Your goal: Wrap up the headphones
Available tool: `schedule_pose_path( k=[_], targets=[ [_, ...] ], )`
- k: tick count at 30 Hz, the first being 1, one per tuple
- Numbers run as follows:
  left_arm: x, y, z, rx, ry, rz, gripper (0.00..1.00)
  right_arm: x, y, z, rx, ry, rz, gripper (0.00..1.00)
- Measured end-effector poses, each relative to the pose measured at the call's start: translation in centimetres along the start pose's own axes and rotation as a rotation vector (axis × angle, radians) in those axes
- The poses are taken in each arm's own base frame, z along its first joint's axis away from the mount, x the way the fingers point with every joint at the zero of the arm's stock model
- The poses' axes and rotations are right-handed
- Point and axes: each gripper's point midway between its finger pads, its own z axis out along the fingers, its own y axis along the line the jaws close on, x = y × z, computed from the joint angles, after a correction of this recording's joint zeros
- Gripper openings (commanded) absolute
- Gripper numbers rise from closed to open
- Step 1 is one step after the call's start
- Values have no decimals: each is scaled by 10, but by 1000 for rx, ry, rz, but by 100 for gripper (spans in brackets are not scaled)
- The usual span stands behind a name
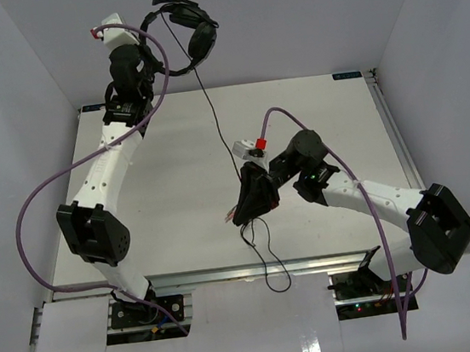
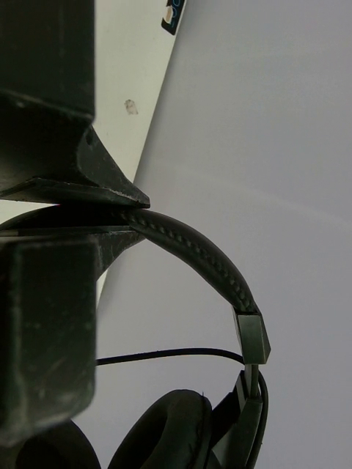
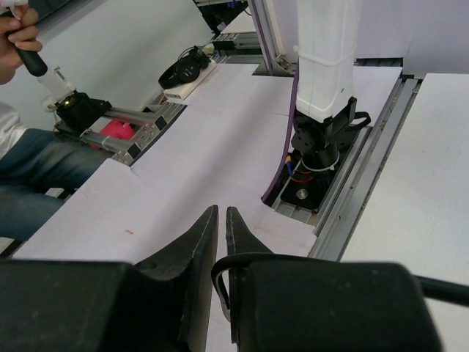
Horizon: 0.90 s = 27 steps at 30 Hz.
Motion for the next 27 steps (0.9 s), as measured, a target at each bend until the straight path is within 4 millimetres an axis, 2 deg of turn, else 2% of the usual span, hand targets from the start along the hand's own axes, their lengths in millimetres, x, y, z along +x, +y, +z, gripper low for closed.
schedule_pose_path(
  k=[4, 8, 12, 15, 19, 23, 27],
  targets=[
    [33, 16, -1, -25, 58, 65, 0, -10, -6, 0, 26, 17, -9, 8],
    [76, 39, -8, -57, 136, 150, 0, -37, -27, -4, 170, 36, -122, 8],
    [117, 64, -23, -80, 217, 227, 0, -49, -45, -21, 381, 108, -226, 8],
    [143, 79, -38, -84, 279, 273, 0, -50, -62, -46, 567, 210, -306, 8],
    [171, 88, -55, -53, 350, 293, 0, -55, -83, -83, 776, 392, -379, 8],
    [201, 91, -72, 3, 441, 305, 0, -68, -104, -128, 1002, 589, -517, 8],
    [227, 84, -88, 72, 526, 323, 0, -77, -111, -159, 1134, 742, -619, 8]
  ],
)
